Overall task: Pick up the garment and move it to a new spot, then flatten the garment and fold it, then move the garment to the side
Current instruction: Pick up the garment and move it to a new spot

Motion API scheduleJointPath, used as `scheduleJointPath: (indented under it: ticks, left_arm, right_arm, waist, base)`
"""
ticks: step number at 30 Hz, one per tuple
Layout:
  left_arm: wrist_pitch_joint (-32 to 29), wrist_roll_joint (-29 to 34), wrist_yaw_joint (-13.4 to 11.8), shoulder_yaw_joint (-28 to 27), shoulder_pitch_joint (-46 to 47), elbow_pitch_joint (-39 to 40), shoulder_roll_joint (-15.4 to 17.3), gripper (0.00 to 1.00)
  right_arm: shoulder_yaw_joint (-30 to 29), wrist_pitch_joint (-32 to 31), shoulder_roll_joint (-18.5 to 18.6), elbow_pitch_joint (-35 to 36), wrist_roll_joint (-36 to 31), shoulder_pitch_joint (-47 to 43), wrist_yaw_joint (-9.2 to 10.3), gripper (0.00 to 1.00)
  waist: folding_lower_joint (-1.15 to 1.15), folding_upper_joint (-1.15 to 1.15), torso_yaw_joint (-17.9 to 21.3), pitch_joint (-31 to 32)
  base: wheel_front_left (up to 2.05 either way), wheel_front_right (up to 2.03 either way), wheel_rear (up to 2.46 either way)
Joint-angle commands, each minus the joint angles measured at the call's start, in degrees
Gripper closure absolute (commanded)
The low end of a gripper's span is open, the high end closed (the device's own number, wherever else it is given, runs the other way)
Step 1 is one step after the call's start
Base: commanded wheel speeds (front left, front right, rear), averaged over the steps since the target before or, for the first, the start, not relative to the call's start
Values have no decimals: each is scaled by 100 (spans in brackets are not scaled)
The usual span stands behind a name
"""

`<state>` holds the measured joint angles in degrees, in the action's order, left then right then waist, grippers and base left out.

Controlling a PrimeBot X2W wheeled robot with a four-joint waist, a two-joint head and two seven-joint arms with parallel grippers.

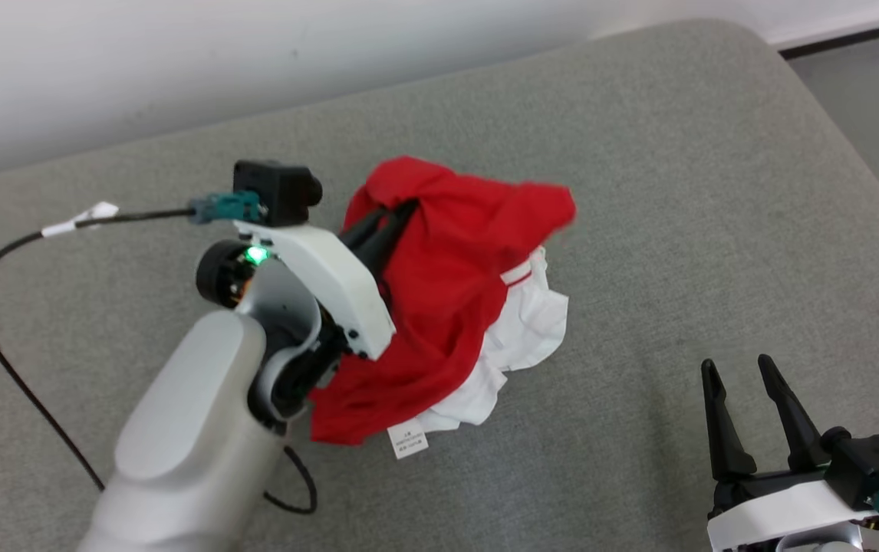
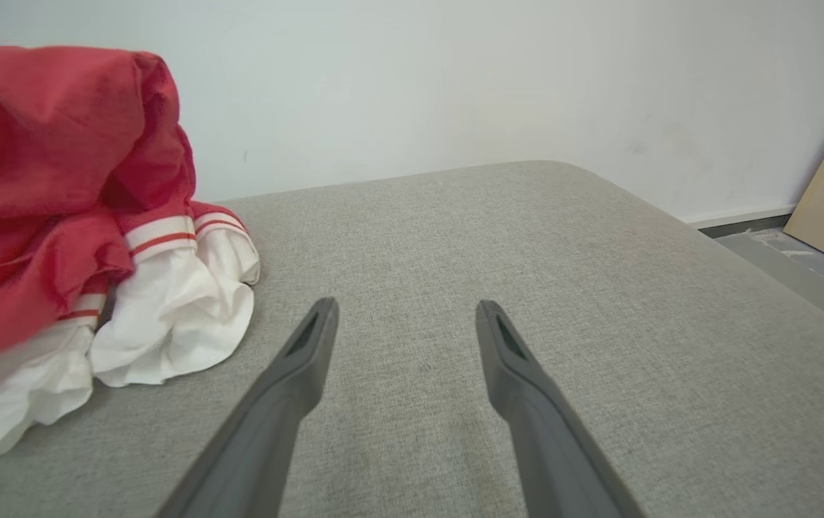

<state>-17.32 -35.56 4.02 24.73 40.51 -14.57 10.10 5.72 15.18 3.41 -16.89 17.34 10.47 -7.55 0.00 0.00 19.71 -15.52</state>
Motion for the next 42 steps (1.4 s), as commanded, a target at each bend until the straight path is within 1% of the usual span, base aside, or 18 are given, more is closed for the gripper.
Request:
scheduleJointPath:
  ticks: [1, 4, 6, 7, 8, 9, 10, 11, 14, 18, 21, 23, 27, 33, 37, 42]
  left_arm:
    - [150, 159, 28, 10, 180, -280, -11, 100]
    - [526, 279, 28, -8, 524, -969, -94, 100]
    - [856, 478, -14, -2, 738, -1427, -64, 100]
    - [1038, 569, -31, 12, 819, -1651, -52, 93]
    - [1210, 638, -43, 18, 898, -1863, -40, 74]
    - [1396, 714, -51, 22, 964, -2061, -37, 57]
    - [1551, 762, -58, 26, 1023, -2260, -42, 0]
    - [1551, 762, -58, 26, 1023, -2260, -42, 0]
    - [2064, 864, -64, 17, 1131, -2715, -90, 0]
    - [2707, 949, -29, 75, 1166, -3103, -157, 0]
    - [3062, 966, -34, 50, 1026, -3194, -208, 0]
    - [3174, 944, -52, -3, 857, -3121, -242, 0]
    - [3246, 1005, -144, -153, 454, -2723, -255, 0]
    - [3246, 1269, -310, -518, -556, -1590, -216, 0]
    - [3246, 1392, -373, -837, -1363, -957, -292, 0]
    - [3246, 1620, -371, -1091, -2264, -553, -372, 0]
  right_arm:
    - [6, -5, -22, -5, 43, 89, 12, 0]
    - [35, -5, -35, -12, 49, 159, 12, 0]
    - [72, -5, -39, -28, 47, 197, 12, 0]
    - [82, -5, -39, -31, 51, 223, 12, 0]
    - [96, -5, -41, -34, 54, 242, 12, 0]
    - [108, -5, -42, -41, 55, 254, 12, 0]
    - [120, -5, -42, -49, 56, 263, 12, 0]
    - [120, -5, -42, -49, 56, 263, 12, 0]
    - [108, -5, -44, -66, 36, 250, 12, 0]
    - [43, -5, -45, -83, -23, 179, 12, 0]
    - [-1, -5, -44, -81, -78, 107, 12, 0]
    - [-57, -5, -42, -67, -102, 63, 12, 0]
    - [-162, -5, 25, -44, -166, -90, 12, 0]
    - [-306, -5, 134, -30, -211, -317, 12, 0]
    - [-392, -5, 225, -10, -256, -531, 12, 0]
    - [-501, -5, 368, 5, -274, -792, 12, 0]
  waist:
    - [0, 0, 52, -227]
    - [0, 0, 57, -394]
    - [0, 0, 70, -469]
    - [0, 0, 75, -492]
    - [0, 0, 82, -506]
    - [0, 0, 88, -514]
    - [0, 0, 90, -516]
    - [0, 0, 90, -516]
    - [0, 0, 53, -488]
    - [0, 0, -58, -353]
    - [0, 0, -145, -185]
    - [0, 0, -221, -53]
    - [0, 0, -407, 202]
    - [0, 0, -693, 572]
    - [0, 0, -911, 837]
    - [0, 0, -1167, 1125]
  base:
    - [0, 0, 0]
    - [0, 0, 0]
    - [0, 0, 0]
    - [0, 0, 0]
    - [0, 0, 0]
    - [0, 0, 0]
    - [0, 0, 0]
    - [0, 0, 0]
    - [0, 0, 0]
    - [0, 0, 0]
    - [0, 0, 0]
    - [0, 0, 0]
    - [0, 0, 0]
    - [0, 0, 0]
    - [0, 0, 0]
    - [0, 0, 0]
